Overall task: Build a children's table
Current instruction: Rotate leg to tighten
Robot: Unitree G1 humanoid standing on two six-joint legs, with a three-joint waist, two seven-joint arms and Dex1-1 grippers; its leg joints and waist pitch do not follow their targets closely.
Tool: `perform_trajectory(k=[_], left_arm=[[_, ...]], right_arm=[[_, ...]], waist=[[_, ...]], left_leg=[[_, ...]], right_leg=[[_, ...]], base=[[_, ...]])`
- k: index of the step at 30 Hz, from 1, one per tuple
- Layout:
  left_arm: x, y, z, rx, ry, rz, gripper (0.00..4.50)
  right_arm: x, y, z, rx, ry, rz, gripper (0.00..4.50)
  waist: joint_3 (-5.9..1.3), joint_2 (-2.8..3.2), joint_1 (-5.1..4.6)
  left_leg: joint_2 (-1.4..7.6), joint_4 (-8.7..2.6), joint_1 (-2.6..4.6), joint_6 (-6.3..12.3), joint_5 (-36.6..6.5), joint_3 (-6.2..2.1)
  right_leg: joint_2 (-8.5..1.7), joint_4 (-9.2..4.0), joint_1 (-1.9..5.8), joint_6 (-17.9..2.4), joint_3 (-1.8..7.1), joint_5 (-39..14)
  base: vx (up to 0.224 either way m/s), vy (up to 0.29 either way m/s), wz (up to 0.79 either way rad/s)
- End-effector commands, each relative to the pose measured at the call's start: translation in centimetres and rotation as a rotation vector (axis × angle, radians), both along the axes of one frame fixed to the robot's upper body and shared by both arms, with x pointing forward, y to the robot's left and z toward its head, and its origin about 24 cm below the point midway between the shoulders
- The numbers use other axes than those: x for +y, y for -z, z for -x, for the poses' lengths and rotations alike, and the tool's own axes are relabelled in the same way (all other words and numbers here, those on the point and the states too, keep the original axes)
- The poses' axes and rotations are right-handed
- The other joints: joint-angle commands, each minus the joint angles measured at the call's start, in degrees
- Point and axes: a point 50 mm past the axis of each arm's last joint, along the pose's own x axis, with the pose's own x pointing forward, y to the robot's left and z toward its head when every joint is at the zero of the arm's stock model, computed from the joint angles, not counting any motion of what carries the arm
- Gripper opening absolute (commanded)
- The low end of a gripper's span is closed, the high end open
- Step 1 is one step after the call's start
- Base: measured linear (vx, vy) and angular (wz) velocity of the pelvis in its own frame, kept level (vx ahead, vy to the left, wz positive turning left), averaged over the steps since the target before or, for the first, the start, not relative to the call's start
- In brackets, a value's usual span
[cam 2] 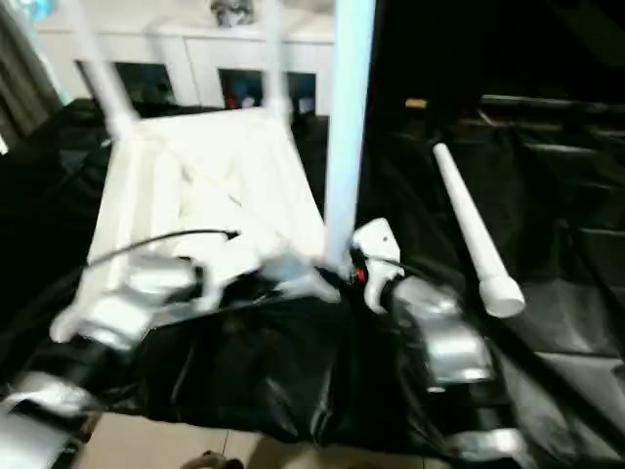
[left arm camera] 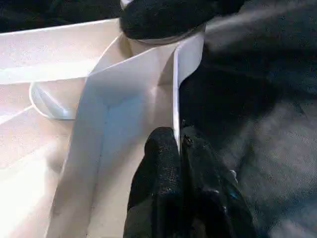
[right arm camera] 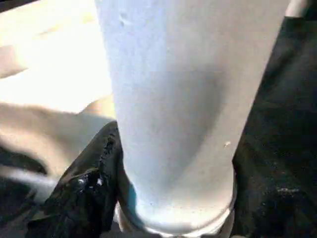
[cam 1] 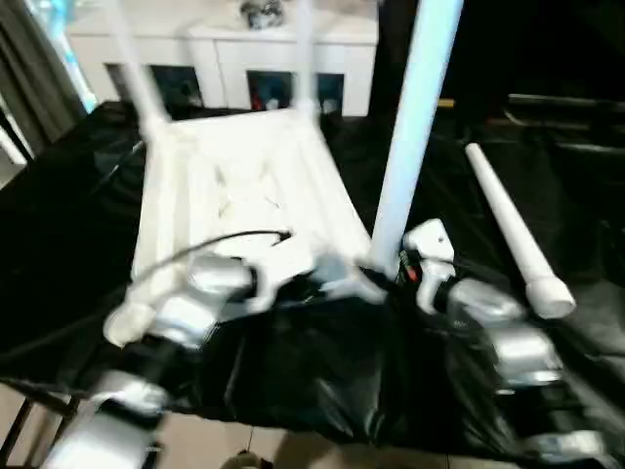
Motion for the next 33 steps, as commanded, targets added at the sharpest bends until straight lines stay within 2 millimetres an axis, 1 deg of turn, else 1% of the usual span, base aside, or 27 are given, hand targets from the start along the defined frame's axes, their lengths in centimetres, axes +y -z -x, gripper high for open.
perform_trajectory(k=[1, 2, 3, 4, 5, 6, 8, 10, 11, 12, 13, 14, 15, 16, 19, 20, 21, 22, 23, 24, 26, 27, 28, 29, 30, 33], left_arm=[[-3.5, -1.8, 0.0, -0.075, 0.061, 0.063, 0.00], [-4.0, -1.9, 0.2, -0.074, 0.070, 0.069, 0.00], [-4.4, -1.9, 0.4, -0.077, 0.087, 0.075, 0.00], [-4.5, -1.8, 0.5, -0.080, 0.110, 0.065, 0.00], [-4.5, -1.7, 0.6, -0.083, 0.120, 0.056, 0.00], [-4.3, -1.7, 0.7, -0.086, 0.133, 0.047, 0.00], [-3.9, -1.6, 0.7, -0.088, 0.140, 0.034, 0.00], [-3.2, -1.7, 0.7, -0.093, 0.148, 0.021, 0.00], [-2.9, -1.7, 0.7, -0.092, 0.150, 0.017, 0.00], [-2.2, -1.6, 0.8, -0.091, 0.169, 0.010, 0.00], [-2.1, -1.6, 0.8, -0.090, 0.173, 0.010, 0.00], [-1.6, -1.6, 0.9, -0.081, 0.188, 0.014, 0.00], [-1.3, -1.7, 1.0, -0.072, 0.201, 0.020, 0.00], [-1.2, -1.7, 1.1, -0.069, 0.206, 0.022, 0.00], [-0.2, -1.7, 1.5, -0.039, 0.249, 0.020, 0.00], [0.5, -1.6, 1.6, -0.029, 0.270, 0.001, 0.00], [0.9, -1.5, 1.6, -0.025, 0.278, -0.012, 0.00], [0.9, -1.5, 1.6, -0.024, 0.279, -0.013, 0.00], [1.4, -1.5, 1.6, -0.019, 0.288, -0.025, 0.00], [1.8, -1.5, 1.6, -0.011, 0.303, -0.030, 0.00], [2.3, -1.6, 1.6, 0.002, 0.317, -0.031, 0.00], [2.4, -1.6, 1.6, 0.006, 0.322, -0.031, 0.00], [2.7, -1.7, 1.6, 0.010, 0.327, -0.032, 0.00], [2.8, -1.8, 1.6, 0.014, 0.331, -0.032, 0.00], [2.9, -1.8, 1.6, 0.016, 0.336, -0.032, 0.00], [3.2, -1.9, 1.6, 0.022, 0.345, -0.034, 0.00]], right_arm=[[3.8, 0.6, 0.4, 0.028, -0.054, -0.031, 2.68], [4.4, 0.4, 0.4, 0.003, -0.058, -0.022, 2.68], [4.9, 0.0, 0.2, -0.059, -0.053, 0.012, 2.68], [4.9, -0.2, 0.1, -0.066, -0.063, -0.017, 2.68], [4.9, -0.3, 0.1, -0.059, -0.066, -0.046, 2.68], [4.8, -0.4, 0.1, -0.046, -0.085, -0.077, 3.03], [4.2, -0.6, 0.1, -0.047, -0.103, -0.100, 3.38], [3.6, -0.9, 0.2, -0.041, -0.146, -0.107, 3.48], [3.4, -0.9, 0.3, -0.041, -0.165, -0.101, 3.60], [2.7, -1.0, 0.5, -0.047, -0.222, -0.063, 3.73], [2.6, -1.0, 0.5, -0.048, -0.232, -0.058, 3.73], [2.0, -1.1, 0.7, -0.046, -0.278, -0.044, 3.73], [1.6, -1.1, 0.8, -0.045, -0.311, -0.035, 3.73], [1.5, -1.2, 0.9, -0.044, -0.324, -0.032, 3.73], [0.3, -1.4, 1.4, -0.033, -0.441, -0.013, 3.73], [-0.2, -1.6, 1.7, -0.034, -0.506, 0.010, 3.73], [-0.5, -1.7, 1.9, -0.029, -0.540, 0.015, 3.73], [-0.5, -1.7, 1.9, -0.028, -0.544, 0.015, 3.73], [-0.9, -1.9, 2.2, -0.009, -0.585, 0.007, 3.73], [-1.3, -2.0, 2.5, 0.016, -0.632, 0.003, 3.73], [-1.7, -1.9, 2.9, 0.043, -0.689, 0.021, 3.73], [-1.8, -1.9, 3.0, 0.052, -0.708, 0.028, 3.73], [-2.0, -1.8, 3.2, 0.071, -0.733, 0.036, 3.73], [-2.2, -1.7, 3.3, 0.085, -0.752, 0.041, 3.73], [-2.3, -1.7, 3.3, 0.091, -0.762, 0.047, 3.73], [-2.4, -1.6, 3.3, 0.098, -0.772, 0.059, 3.40]], waist=[[-3.34, -0.41, -0.04], [-3.38, -0.25, -0.16], [-3.47, -0.32, -0.26], [-3.53, -0.25, -0.26], [-3.57, -0.24, -0.36], [-3.59, -0.12, -0.38], [-3.72, -0.12, -0.48], [-3.70, -0.02, -0.49], [-3.80, -0.07, -0.45], [-3.84, -0.10, -0.45], [-3.89, -0.22, -0.46], [-3.99, -0.16, -0.39], [-3.96, -0.18, -0.39], [-4.02, -0.10, -0.30], [-3.96, -0.03, 0.01], [-4.04, 0.01, 0.42], [-3.90, 0.04, 0.74], [-3.87, 0.00, 0.85], [-3.83, -0.15, 0.91], [-3.76, -0.11, 0.97], [-3.73, -0.12, 1.13], [-3.71, -0.14, 1.24], [-3.65, -0.04, 1.27], [-3.64, -0.18, 1.28], [-3.61, -0.17, 1.31], [-3.58, -0.26, 1.34]], left_leg=[[1.59, -4.62, 1.05, -1.14, -19.74, -0.81], [1.55, -4.65, 0.98, -1.12, -19.72, -0.87], [1.58, -4.60, 0.99, -1.10, -19.44, -0.81], [1.56, -4.58, 0.91, -1.02, -19.21, -0.85], [1.59, -4.59, 0.79, -0.54, -18.80, -0.81], [1.63, -4.57, 0.70, -0.14, -18.11, -0.79], [1.65, -4.48, 0.59, 0.53, -17.10, -0.72], [1.63, -4.39, 0.59, 1.05, -16.62, -0.66], [1.67, -4.35, 0.58, 1.31, -16.48, -0.69], [1.66, -4.21, 0.37, 1.87, -14.84, -0.63], [1.62, -4.14, 0.34, 2.05, -14.35, -0.61], [1.65, -3.95, 0.42, 2.55, -13.29, -0.51], [1.68, -3.90, 0.30, 2.95, -12.68, -0.51], [1.72, -3.79, 0.40, 3.30, -12.34, -0.45], [1.90, -3.76, 0.55, 3.73, -12.21, -0.37], [1.97, -3.72, 0.70, 3.68, -12.25, -0.41], [2.02, -3.72, 0.65, 3.86, -12.44, -0.31], [2.06, -3.77, 0.76, 3.81, -12.73, -0.30], [2.04, -3.82, 0.71, 3.71, -13.01, -0.32], [2.05, -3.89, 0.75, 3.55, -13.86, -0.30], [2.09, -3.92, 0.80, 3.34, -14.34, -0.35], [2.15, -3.91, 0.81, 3.16, -14.52, -0.27], [2.13, -3.94, 0.77, 3.06, -14.61, -0.31], [2.08, -3.93, 0.75, 2.96, -14.67, -0.30], [2.09, -3.94, 0.71, 2.92, -14.73, -0.31], [2.07, -4.00, 0.67, 2.73, -14.69, -0.35]], right_leg=[[-3.09, -5.77, 1.87, -8.16, 2.21, -23.98], [-3.06, -5.77, 1.94, -8.09, 2.16, -23.51], [-3.06, -5.77, 1.84, -8.16, 2.22, -22.43], [-3.03, -5.63, 1.94, -8.33, 2.20, -21.56], [-2.93, -5.48, 2.08, -8.74, 2.22, -19.67], [-2.88, -5.24, 2.17, -9.32, 2.26, -17.59], [-2.82, -4.98, 2.38, -10.21, 2.26, -14.70], [-2.77, -4.86, 2.49, -10.82, 2.22, -13.37], [-2.80, -4.74, 2.68, -11.00, 2.21, -12.68], [-2.78, -4.50, 2.78, -11.70, 2.21, -10.47], [-2.76, -4.43, 2.91, -11.89, 2.17, -9.84], [-2.76, -4.25, 2.88, -12.51, 2.22, -8.11], [-2.78, -4.07, 3.02, -13.08, 2.18, -7.03], [-2.79, -3.99, 2.95, -13.52, 2.19, -6.36], [-2.79, -3.90, 2.86, -14.23, 2.23, -5.99], [-2.77, -3.84, 2.93, -14.35, 2.16, -6.02], [-2.70, -3.82, 2.79, -14.23, 2.24, -5.97], [-2.65, -3.87, 2.79, -14.15, 2.22, -6.12], [-2.70, -3.86, 2.85, -14.21, 2.20, -6.55], [-2.71, -3.92, 2.78, -14.13, 2.20, -7.83], [-2.74, -4.01, 2.82, -13.93, 2.18, -9.04], [-2.86, -4.04, 2.72, -13.91, 2.29, -9.73], [-2.89, -4.05, 2.65, -13.91, 2.27, -10.01], [-2.89, -4.12, 2.71, -13.80, 2.26, -10.52], [-2.92, -4.17, 2.69, -13.82, 2.27, -10.94], [-2.94, -4.24, 2.66, -13.58, 2.27, -11.84]], base=[[0.000, 0.000, 0.00], [0.000, 0.000, 0.00], [0.000, 0.000, 0.00], [0.000, 0.000, 0.00], [0.000, 0.000, 0.00], [0.000, 0.000, 0.00], [0.000, 0.000, 0.00], [0.000, 0.000, 0.00], [0.000, 0.000, 0.00], [0.000, 0.000, 0.00], [0.000, 0.000, 0.00], [0.000, 0.000, 0.00], [0.000, 0.000, 0.00], [0.000, 0.000, 0.00], [0.000, 0.000, 0.00], [0.000, 0.000, 0.00], [0.000, 0.000, 0.00], [0.000, 0.000, 0.00], [0.000, 0.000, 0.00], [0.000, 0.000, 0.00], [0.000, 0.000, 0.00], [0.000, 0.000, 0.00], [0.000, 0.000, 0.00], [0.000, 0.000, 0.00], [0.000, 0.000, 0.00], [0.000, 0.000, 0.00]])
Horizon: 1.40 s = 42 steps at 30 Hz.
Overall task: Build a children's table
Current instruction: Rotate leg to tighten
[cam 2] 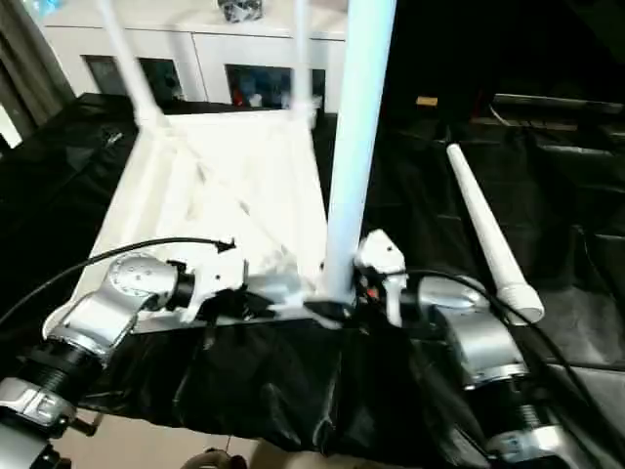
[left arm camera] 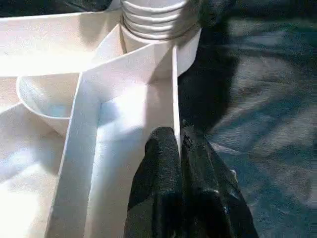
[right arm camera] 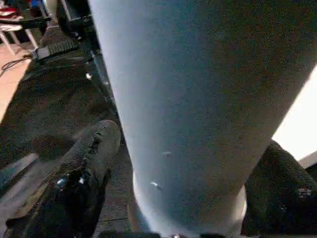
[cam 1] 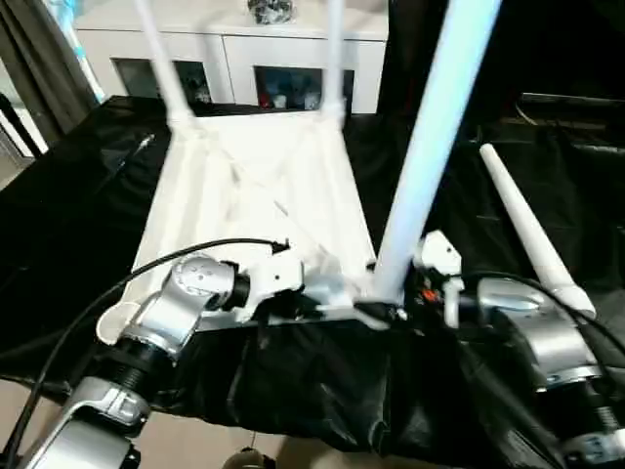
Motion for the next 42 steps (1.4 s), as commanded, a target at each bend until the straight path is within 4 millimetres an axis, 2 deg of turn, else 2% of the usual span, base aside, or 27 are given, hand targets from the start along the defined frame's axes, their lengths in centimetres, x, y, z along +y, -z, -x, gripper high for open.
perform_trajectory(k=[1, 2, 3, 4, 9, 15, 17, 21, 24, 26, 28, 29, 33, 34, 35, 36, 37, 39, 41, 42], left_arm=[[-0.4, -1.0, -0.3, -0.040, 0.034, 0.020, 0.00], [-0.3, -1.0, -0.3, -0.038, 0.038, 0.018, 0.00], [-0.2, -1.0, -0.3, -0.036, 0.042, 0.014, 0.00], [-0.1, -1.0, -0.3, -0.036, 0.043, 0.013, 0.00], [0.1, -1.0, -0.4, -0.034, 0.043, 0.009, 0.00], [0.2, -0.9, -0.5, -0.040, 0.020, 0.012, 0.00], [-0.1, -0.8, -0.8, -0.053, -0.018, 0.024, 0.00], [-1.5, -0.8, -1.7, -0.090, -0.131, 0.044, 0.00], [-3.8, -0.8, -2.3, -0.113, -0.219, 0.089, 0.00], [-5.7, -0.9, -2.4, -0.122, -0.249, 0.119, 0.00], [-6.6, -0.9, -2.4, -0.130, -0.258, 0.130, 0.00], [-6.9, -1.0, -2.4, -0.132, -0.257, 0.133, 0.00], [-8.7, -1.1, -1.9, -0.148, -0.236, 0.147, 0.00], [-8.8, -1.1, -1.8, -0.150, -0.227, 0.146, 0.00], [-8.7, -1.1, -1.8, -0.151, -0.222, 0.147, 0.00], [-8.6, -1.1, -1.8, -0.154, -0.219, 0.145, 0.00], [-8.5, -1.1, -1.8, -0.155, -0.216, 0.142, 0.00], [-7.8, -0.9, -1.7, -0.162, -0.191, 0.121, 0.00], [-6.7, -0.7, -1.5, -0.151, -0.167, 0.098, 0.00], [-6.4, -0.6, -1.5, -0.151, -0.159, 0.092, 0.00]], right_arm=[[0.7, 0.3, 0.2, 0.017, -0.053, 0.011, 3.40], [0.6, 0.3, 0.2, 0.018, -0.057, 0.019, 3.22], [0.6, 0.4, 0.1, 0.007, -0.067, 0.045, 3.22], [0.7, 0.5, 0.1, 0.005, -0.070, 0.050, 2.99], [0.9, 0.4, 0.2, 0.007, -0.081, 0.053, 2.67], [0.9, 0.9, 0.5, 0.013, -0.079, 0.058, 2.62], [1.1, 1.2, 0.6, 0.012, -0.024, 0.033, 2.62], [1.9, 2.0, -0.1, -0.016, 0.193, 0.007, 2.62], [3.0, 3.2, -0.8, -0.019, 0.403, 0.012, 2.62], [4.4, 3.6, -1.2, -0.009, 0.514, -0.010, 2.62], [5.2, 3.6, -1.4, -0.003, 0.562, -0.032, 2.62], [5.6, 3.5, -1.6, 0.002, 0.582, -0.042, 2.62], [7.6, 2.9, -2.4, -0.025, 0.685, -0.088, 2.62], [7.9, 2.6, -2.5, -0.038, 0.678, -0.100, 2.97], [8.0, 2.5, -2.5, -0.037, 0.667, -0.114, 2.97], [8.1, 2.4, -2.5, -0.029, 0.667, -0.128, 3.32], [8.0, 2.4, -2.5, -0.031, 0.665, -0.128, 3.34], [7.5, 2.3, -2.4, -0.048, 0.632, -0.115, 3.41], [6.6, 2.1, -2.2, -0.077, 0.583, -0.086, 3.77], [6.3, 2.1, -2.2, -0.083, 0.559, -0.074, 3.80]], waist=[[-3.65, -0.46, -0.04], [-3.62, -0.41, -0.05], [-3.69, -0.42, -0.05], [-3.70, -0.43, -0.08], [-3.73, -0.40, -0.05], [-3.67, -0.44, -0.05], [-3.58, -0.61, -0.04], [-3.23, -0.60, -0.32], [-2.95, -0.78, -0.95], [-2.85, -0.61, -1.26], [-2.89, -0.74, -1.42], [-2.91, -0.45, -1.65], [-2.97, -0.40, -2.21], [-3.17, -0.11, -2.17], [-3.18, -0.20, -2.33], [-3.22, -0.19, -2.29], [-3.21, -0.19, -2.29], [-3.42, -0.29, -2.23], [-3.56, -0.23, -2.21], [-3.58, -0.28, -2.29]], left_leg=[[2.05, -4.02, 0.99, 2.65, -14.55, -0.38], [2.08, -4.06, 1.01, 2.57, -14.58, -0.40], [2.04, -4.01, 1.01, 2.52, -14.42, -0.40], [2.05, -4.01, 0.97, 2.49, -14.29, -0.40], [2.06, -3.98, 1.01, 2.73, -14.01, -0.37], [2.07, -4.03, 1.01, 2.56, -14.60, -0.37], [2.01, -4.05, 1.01, 2.53, -14.75, -0.32], [1.94, -4.43, 1.27, 0.95, -17.72, -0.44], [1.69, -4.65, 1.45, -0.77, -20.05, -0.76], [1.61, -4.74, 1.44, -1.11, -21.22, -0.88], [1.43, -4.70, 1.63, -1.03, -22.02, -1.01], [1.42, -4.76, 1.53, -0.87, -22.22, -0.99], [1.41, -4.89, 1.32, -0.97, -22.53, -1.09], [1.47, -4.88, 1.40, -0.91, -22.57, -1.15], [1.49, -4.91, 1.25, -0.77, -22.69, -1.13], [1.51, -4.94, 1.12, -0.56, -22.15, -1.07], [1.54, -4.95, 1.14, -0.48, -22.06, -1.04], [1.57, -4.87, 1.03, -0.18, -20.87, -0.93], [1.63, -4.83, 0.80, 0.25, -19.42, -0.94], [1.67, -4.77, 0.68, 0.58, -18.30, -0.82]], right_leg=[[-2.97, -4.23, 2.72, -13.44, 2.29, -11.88], [-2.96, -4.23, 2.68, -13.41, 2.28, -11.97], [-2.91, -4.18, 2.69, -13.46, 2.26, -11.63], [-2.91, -4.14, 2.68, -13.53, 2.25, -11.36], [-2.87, -4.08, 2.71, -13.79, 2.24, -10.58], [-2.87, -4.14, 2.69, -13.64, 2.26, -11.33], [-2.90, -4.29, 2.67, -13.40, 2.30, -12.01], [-3.00, -4.91, 2.30, -11.73, 2.35, -18.17], [-3.20, -5.76, 2.02, -8.99, 2.19, -25.52], [-3.17, -6.08, 1.87, -7.86, 2.11, -27.71], [-3.20, -6.47, 1.72, -6.86, 1.98, -29.53], [-3.11, -6.59, 1.67, -6.58, 2.07, -29.26], [-3.02, -6.49, 1.57, -6.68, 2.03, -28.07], [-3.06, -6.39, 1.71, -6.85, 2.04, -27.07], [-3.00, -6.32, 1.76, -7.13, 2.05, -25.81], [-2.94, -6.19, 1.87, -7.46, 2.12, -24.11], [-2.90, -6.10, 1.84, -7.68, 2.15, -23.45], [-2.94, -5.83, 2.06, -8.46, 2.23, -21.05], [-2.87, -5.38, 2.43, -9.31, 2.21, -17.82], [-2.90, -5.22, 2.47, -9.85, 2.30, -15.81]], base=[[0.000, 0.000, 0.00], [0.000, 0.000, 0.00], [0.000, 0.000, 0.00], [0.000, 0.000, 0.00], [0.000, 0.000, 0.00], [0.000, 0.000, 0.00], [0.000, 0.000, 0.00], [0.000, 0.000, 0.00], [0.000, 0.000, 0.00], [0.000, 0.000, 0.00], [0.000, 0.000, 0.00], [0.000, 0.000, 0.00], [0.000, 0.000, 0.00], [0.000, 0.000, 0.00], [0.000, 0.000, 0.00], [0.000, 0.000, 0.00], [0.000, 0.000, 0.00], [0.000, 0.000, 0.00], [0.000, 0.000, 0.00], [0.000, 0.000, 0.00]])
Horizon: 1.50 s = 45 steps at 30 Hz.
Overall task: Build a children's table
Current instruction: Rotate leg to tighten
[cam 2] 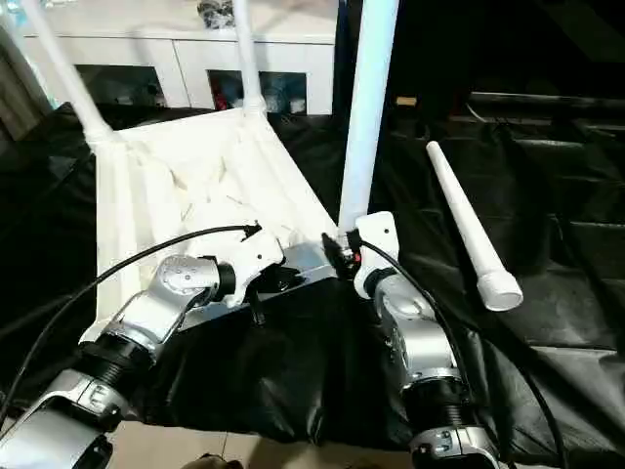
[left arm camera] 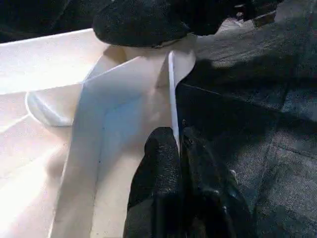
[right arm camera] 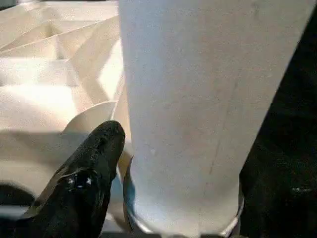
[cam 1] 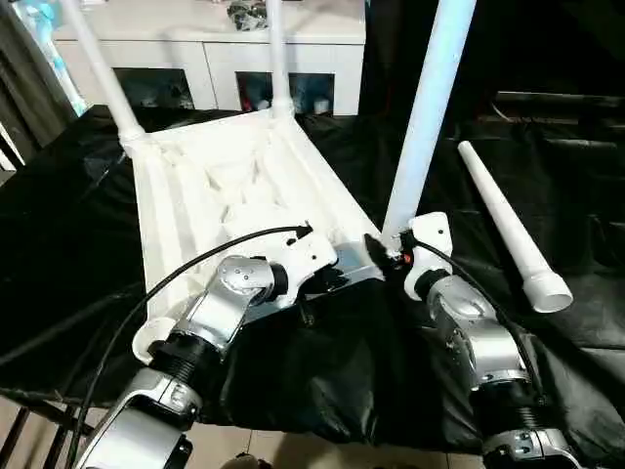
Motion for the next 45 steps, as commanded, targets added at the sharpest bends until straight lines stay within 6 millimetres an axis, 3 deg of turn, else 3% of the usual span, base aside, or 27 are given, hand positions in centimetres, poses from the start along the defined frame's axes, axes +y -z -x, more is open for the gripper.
perform_trajectory(k=[1, 8, 14, 15, 23, 27, 35, 38, 39, 40, 42, 45], left_arm=[[-2.0, -1.3, 0.5, -0.067, 0.123, 0.023, 0.00], [1.2, -1.3, 0.7, -0.039, 0.176, -0.007, 0.00], [2.5, -1.4, 0.8, -0.025, 0.228, -0.038, 0.00], [3.1, -1.5, 1.0, -0.018, 0.253, -0.052, 0.00], [4.6, -1.3, 1.2, -0.001, 0.294, -0.096, 0.00], [4.9, -1.3, 1.2, 0.003, 0.298, -0.104, 0.00], [4.8, -1.3, 1.3, 0.016, 0.295, -0.077, 0.00], [3.1, -1.0, 0.9, -0.001, 0.215, -0.041, 0.00], [3.1, -1.0, 0.9, -0.001, 0.215, -0.041, 0.00], [2.3, -0.8, 0.7, -0.013, 0.176, -0.035, 0.00], [1.3, -0.7, 0.5, -0.024, 0.137, -0.025, 0.00], [-0.5, -0.5, 0.4, -0.028, 0.105, 0.007, 0.00]], right_arm=[[3.3, 0.5, 1.0, 0.036, -0.194, -0.013, 3.83], [-0.4, 0.1, 1.7, 0.019, -0.432, 0.128, 3.83], [-1.8, -0.6, 2.2, 0.037, -0.581, 0.165, 3.83], [-2.3, -1.0, 2.1, 0.043, -0.613, 0.159, 3.55], [-2.8, -1.7, 2.0, 0.050, -0.695, 0.155, 2.87], [-2.8, -1.7, 2.0, 0.056, -0.713, 0.152, 2.77], [-2.2, -1.3, 2.7, 0.074, -0.733, 0.104, 2.74], [-1.0, -0.2, 3.1, 0.062, -0.606, 0.049, 2.74], [-1.0, -0.2, 3.1, 0.062, -0.606, 0.049, 2.74], [-0.3, 0.3, 3.0, 0.058, -0.521, 0.035, 2.74], [0.4, 0.7, 2.8, 0.050, -0.435, 0.018, 2.73], [1.7, 1.0, 2.3, 0.042, -0.321, -0.014, 2.73]], waist=[[-3.59, -0.28, 0.30], [-3.86, -0.28, 0.82], [-3.82, -0.35, 1.70], [-3.89, -0.39, 1.93], [-3.87, -0.46, 1.99], [-3.92, -0.48, 2.11], [-3.87, -0.50, 2.20], [-3.68, -0.48, 2.20], [-3.54, -0.48, 2.12], [-3.48, -0.55, 1.98], [-3.13, -0.40, 1.68], [-3.09, -0.60, 1.18]], left_leg=[[1.72, -4.58, 0.55, 0.72, -17.93, -0.78], [1.84, -3.86, 0.74, 2.93, -13.94, -0.33], [2.06, -3.84, 0.90, 3.23, -14.33, -0.27], [2.07, -3.76, 0.96, 3.31, -14.04, -0.22], [2.07, -3.75, 0.77, 3.27, -13.75, -0.24], [2.07, -3.67, 0.78, 3.34, -12.98, -0.23], [2.06, -3.64, 0.79, 3.37, -12.85, -0.20], [2.05, -3.83, 0.69, 3.07, -13.09, -0.26], [2.10, -3.94, 1.05, 2.53, -14.75, -0.23], [2.01, -4.05, 0.93, 2.21, -15.57, -0.36], [1.93, -4.28, 1.22, 0.92, -18.09, -0.34], [1.72, -4.52, 1.17, -0.31, -20.08, -0.63]], right_leg=[[-2.92, -4.96, 2.53, -10.24, 2.25, -15.07], [-2.75, -4.17, 2.76, -13.39, 2.28, -8.08], [-2.88, -4.04, 2.86, -13.99, 2.33, -8.43], [-2.86, -3.96, 2.84, -14.17, 2.31, -8.06], [-2.85, -3.81, 2.88, -14.40, 2.21, -8.75], [-2.87, -3.68, 2.88, -14.61, 2.19, -8.15], [-2.86, -3.68, 2.85, -14.73, 2.21, -8.18], [-2.91, -3.82, 2.82, -14.23, 2.29, -9.09], [-2.93, -4.18, 2.42, -13.97, 2.34, -11.05], [-2.96, -4.22, 2.65, -13.63, 2.23, -12.56], [-2.96, -4.84, 2.22, -12.38, 2.32, -17.18], [-3.06, -5.52, 2.15, -9.40, 2.28, -23.15]], base=[[0.000, 0.000, 0.00], [0.000, 0.000, 0.00], [0.000, 0.000, 0.00], [0.000, 0.000, 0.00], [0.000, 0.000, 0.00], [0.000, 0.000, 0.00], [0.000, 0.000, 0.00], [0.000, 0.000, 0.00], [0.000, 0.000, 0.00], [0.000, 0.000, 0.00], [0.000, 0.000, 0.00], [0.000, 0.000, 0.00]])
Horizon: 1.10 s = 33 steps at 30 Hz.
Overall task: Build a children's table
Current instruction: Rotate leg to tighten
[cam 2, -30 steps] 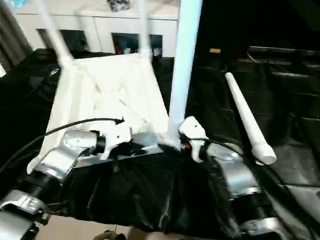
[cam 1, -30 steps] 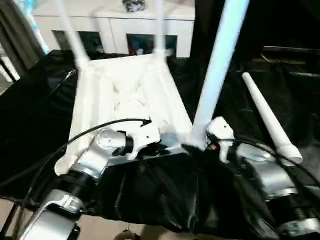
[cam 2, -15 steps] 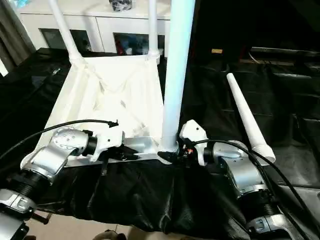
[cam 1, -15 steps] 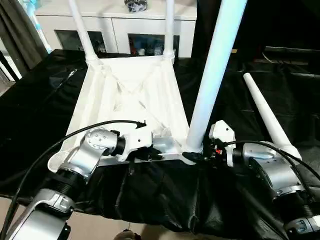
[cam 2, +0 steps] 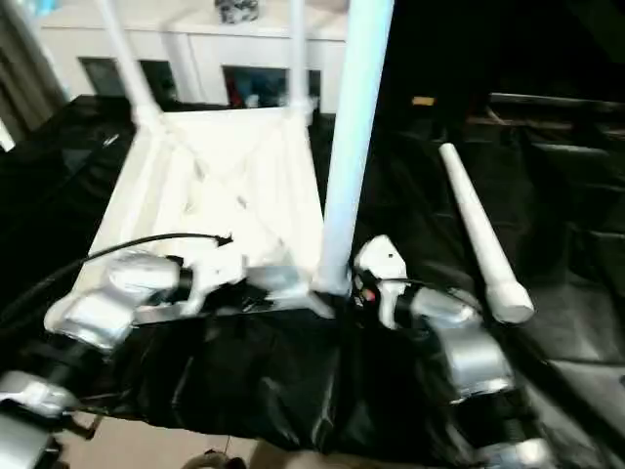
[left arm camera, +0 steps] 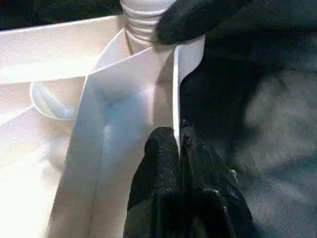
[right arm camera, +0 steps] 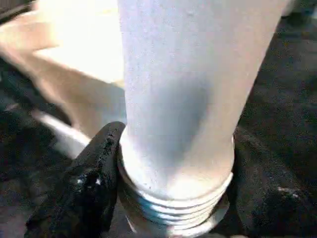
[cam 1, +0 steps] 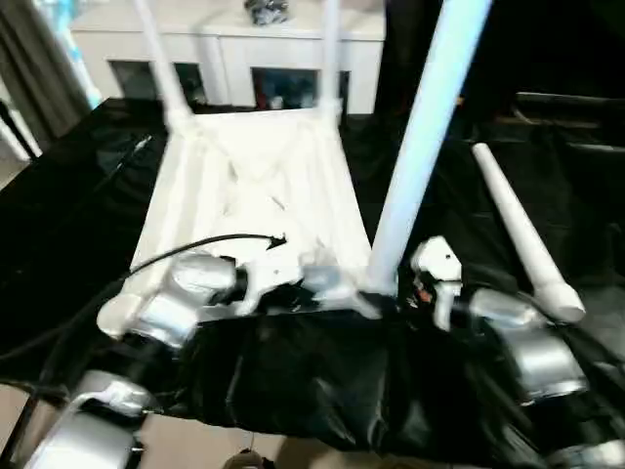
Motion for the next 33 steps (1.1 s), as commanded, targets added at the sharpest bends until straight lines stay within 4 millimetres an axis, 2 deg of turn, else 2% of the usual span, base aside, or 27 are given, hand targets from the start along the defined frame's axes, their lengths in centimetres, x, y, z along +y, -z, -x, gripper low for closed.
perform_trajectory(k=[1, 2, 3, 4, 5, 8, 9, 11, 12, 13, 14, 15, 17, 19, 21, 23, 26, 30, 33], left_arm=[[-3.4, -0.5, 0.0, -0.032, 0.020, 0.044, 0.00], [-3.4, -0.5, 0.0, -0.032, 0.020, 0.044, 0.00], [-5.8, -0.3, 0.4, -0.038, 0.013, 0.055, 0.00], [-6.0, -0.3, 0.4, -0.039, 0.013, 0.056, 0.00], [-6.7, -0.2, 0.7, -0.038, 0.020, 0.061, 0.00], [-6.9, -0.2, 0.8, -0.035, 0.027, 0.067, 0.00], [-7.0, -0.2, 0.9, -0.033, 0.031, 0.069, 0.00], [-6.8, -0.3, 1.0, -0.035, 0.047, 0.071, 0.00], [-6.7, -0.3, 1.0, -0.035, 0.050, 0.071, 0.00], [-6.2, -0.4, 1.1, -0.045, 0.066, 0.065, 0.00], [-6.2, -0.4, 1.1, -0.045, 0.066, 0.065, 0.00], [-5.5, -0.4, 1.1, -0.050, 0.086, 0.058, 0.00], [-5.0, -0.4, 1.2, -0.050, 0.099, 0.054, 0.00], [-4.0, -0.4, 1.3, -0.038, 0.117, 0.051, 0.00], [-2.9, -0.5, 1.4, -0.030, 0.140, 0.035, 0.00], [-1.9, -0.5, 1.4, -0.023, 0.154, 0.016, 0.00], [-0.9, -0.6, 1.3, -0.015, 0.176, -0.003, 0.00], [-0.1, -0.6, 1.3, -0.006, 0.202, -0.022, 0.00], [0.9, -0.6, 1.5, 0.022, 0.238, -0.034, 0.00]], right_arm=[[4.1, 0.4, 0.1, 0.020, -0.025, -0.076, 2.72], [4.1, 0.4, 0.1, 0.020, -0.025, -0.076, 2.72], [6.0, 0.2, -0.6, 0.022, 0.105, -0.112, 2.72], [6.2, 0.2, -0.6, 0.022, 0.116, -0.114, 2.72], [7.0, 0.0, -0.7, 0.005, 0.118, -0.116, 2.72], [7.3, -0.3, -0.7, -0.008, 0.116, -0.135, 2.72], [7.4, -0.4, -0.7, -0.012, 0.117, -0.148, 3.28], [7.1, -0.5, -0.7, -0.016, 0.113, -0.150, 3.44], [7.0, -0.6, -0.7, -0.016, 0.113, -0.151, 3.51], [6.0, -0.6, -0.7, -0.026, 0.118, -0.133, 3.51], [6.0, -0.6, -0.7, -0.026, 0.118, -0.133, 3.61], [5.1, -0.6, -0.8, -0.043, 0.119, -0.110, 3.81], [4.3, -0.6, -0.9, -0.052, 0.124, -0.089, 3.87], [2.9, -0.7, -1.0, -0.057, 0.110, -0.053, 3.98], [1.7, -0.7, -0.9, -0.058, 0.046, -0.013, 3.98], [0.9, -0.9, -0.5, -0.057, -0.032, 0.006, 3.98], [0.5, -1.2, 0.4, -0.044, -0.188, 0.032, 3.98], [0.2, -1.3, 1.1, -0.027, -0.315, 0.055, 3.98], [0.1, -1.6, 1.4, -0.001, -0.417, 0.047, 3.65]], waist=[[-3.10, -0.34, -0.09], [-3.05, -0.38, -0.26], [-3.11, -0.40, -0.52], [-3.00, -0.29, -0.78], [-3.00, -0.37, -0.93], [-3.09, -0.13, -0.98], [-3.24, -0.22, -0.97], [-3.26, -0.12, -0.95], [-3.22, -0.35, -0.98], [-3.28, -0.22, -0.96], [-3.36, -0.28, -0.92], [-3.40, -0.25, -0.90], [-3.51, -0.20, -0.86], [-3.66, -0.22, -0.74], [-3.84, -0.09, -0.52], [-3.85, -0.08, -0.39], [-3.76, -0.14, -0.14], [-3.58, -0.16, 0.50], [-3.55, -0.14, 0.71]], left_leg=[[1.73, -4.64, 1.13, -0.42, -20.27, -0.78], [1.71, -4.64, 1.16, -0.50, -20.47, -0.68], [1.62, -4.69, 1.02, -0.51, -20.44, -0.80], [1.61, -4.74, 1.05, -0.79, -20.69, -0.76], [1.51, -4.79, 1.16, -0.99, -21.63, -0.95], [1.57, -4.80, 1.03, -0.49, -21.68, -0.99], [1.59, -4.81, 0.90, -0.15, -21.05, -0.94], [1.65, -4.84, 0.80, 0.07, -20.46, -0.91], [1.62, -4.84, 0.77, 0.23, -20.36, -0.85], [1.64, -4.83, 0.72, 0.37, -19.94, -0.85], [1.64, -4.76, 0.67, 0.54, -19.47, -0.81], [1.67, -4.76, 0.58, 0.74, -18.82, -0.83], [1.71, -4.61, 0.65, 1.03, -17.75, -0.69], [1.74, -4.44, 0.51, 1.57, -15.96, -0.69], [1.80, -4.09, 0.53, 2.61, -13.75, -0.52], [1.79, -3.99, 0.45, 3.32, -12.96, -0.47], [1.92, -3.97, 0.61, 3.88, -13.44, -0.45], [2.06, -4.12, 0.75, 3.26, -15.21, -0.36], [2.13, -4.20, 0.86, 2.79, -16.13, -0.41]], right_leg=[[-3.05, -5.66, 2.04, -9.38, 2.23, -23.18], [-3.02, -5.81, 1.84, -9.35, 2.30, -23.34], [-3.01, -5.83, 1.94, -9.00, 2.22, -23.32], [-2.92, -5.82, 1.64, -9.09, 2.27, -23.47], [-2.96, -6.04, 1.84, -8.49, 2.03, -25.14], [-2.92, -6.09, 1.87, -8.13, 2.15, -24.13], [-2.88, -5.92, 1.96, -8.40, 2.21, -21.83], [-2.82, -5.70, 2.03, -8.92, 2.22, -19.87], [-2.79, -5.73, 2.06, -9.04, 2.23, -19.48], [-2.83, -5.57, 2.10, -9.38, 2.25, -18.72], [-2.85, -5.48, 2.20, -9.56, 2.26, -18.09], [-2.87, -5.35, 2.31, -9.83, 2.26, -17.03], [-2.84, -5.20, 2.26, -10.46, 2.32, -15.03], [-2.84, -4.80, 2.54, -11.30, 2.32, -12.11], [-2.70, -4.26, 2.60, -12.90, 2.28, -7.19], [-2.65, -3.98, 2.80, -13.65, 2.25, -4.85], [-2.71, -4.09, 2.95, -13.86, 2.21, -5.65], [-2.82, -4.31, 2.77, -13.50, 2.29, -9.54], [-2.86, -4.38, 2.65, -13.49, 2.32, -10.92]], base=[[0.000, 0.000, 0.00], [0.000, 0.000, 0.00], [0.000, 0.000, 0.00], [0.000, 0.000, 0.00], [0.000, 0.000, 0.00], [0.000, 0.000, 0.00], [0.000, 0.000, 0.00], [0.000, 0.000, 0.00], [0.000, 0.000, 0.00], [0.000, 0.000, 0.00], [0.000, 0.000, 0.00], [0.000, 0.000, 0.00], [0.000, 0.000, 0.00], [0.000, 0.000, 0.00], [0.000, 0.000, 0.00], [0.000, 0.000, 0.00], [0.000, 0.000, 0.00], [0.000, 0.000, 0.00], [0.000, 0.000, 0.00]])
